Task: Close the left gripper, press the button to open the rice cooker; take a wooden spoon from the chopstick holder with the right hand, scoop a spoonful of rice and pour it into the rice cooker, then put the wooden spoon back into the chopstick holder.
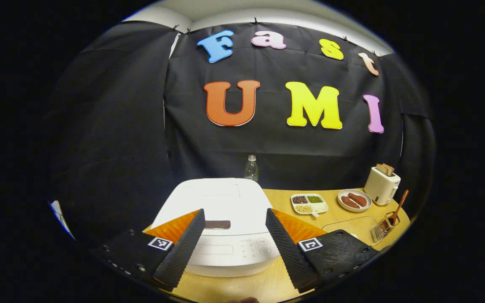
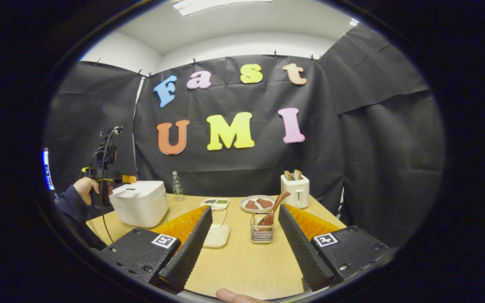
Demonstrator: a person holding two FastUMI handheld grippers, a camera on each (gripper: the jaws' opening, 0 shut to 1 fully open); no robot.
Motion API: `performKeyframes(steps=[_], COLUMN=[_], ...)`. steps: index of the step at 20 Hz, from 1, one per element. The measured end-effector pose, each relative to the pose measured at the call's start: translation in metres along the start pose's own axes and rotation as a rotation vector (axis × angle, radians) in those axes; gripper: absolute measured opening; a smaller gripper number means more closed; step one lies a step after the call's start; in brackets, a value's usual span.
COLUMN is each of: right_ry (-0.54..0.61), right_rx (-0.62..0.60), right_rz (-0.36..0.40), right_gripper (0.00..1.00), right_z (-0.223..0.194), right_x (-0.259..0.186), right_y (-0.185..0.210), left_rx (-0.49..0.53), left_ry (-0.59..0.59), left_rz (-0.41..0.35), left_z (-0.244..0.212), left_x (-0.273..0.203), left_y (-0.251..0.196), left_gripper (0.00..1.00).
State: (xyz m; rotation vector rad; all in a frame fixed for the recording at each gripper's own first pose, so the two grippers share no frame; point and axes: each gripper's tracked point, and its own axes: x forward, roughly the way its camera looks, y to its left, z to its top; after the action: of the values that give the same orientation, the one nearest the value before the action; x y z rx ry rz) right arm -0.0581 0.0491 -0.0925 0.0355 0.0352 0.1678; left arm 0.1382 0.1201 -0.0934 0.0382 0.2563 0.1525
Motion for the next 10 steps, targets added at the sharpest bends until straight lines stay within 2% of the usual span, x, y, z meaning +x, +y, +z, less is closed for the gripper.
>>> performKeyframes(steps=[4,10], right_ry=[-0.01,-0.055], right_rx=[-0.001,-0.012], right_rz=[-0.004,-0.019], right_gripper=[1.0,1.0], right_z=[0.005,0.023], right_x=[-0.01,-0.034], right_y=[0.002,0.004], left_rx=[0.014,0.022], left_ry=[-0.072,-0.201], left_rz=[0.038,-0.007], left_z=[0.021,0.035], left_x=[-0.058,-0.148], left_y=[-0.007,-0.037], left_gripper=[0.94,0.94])
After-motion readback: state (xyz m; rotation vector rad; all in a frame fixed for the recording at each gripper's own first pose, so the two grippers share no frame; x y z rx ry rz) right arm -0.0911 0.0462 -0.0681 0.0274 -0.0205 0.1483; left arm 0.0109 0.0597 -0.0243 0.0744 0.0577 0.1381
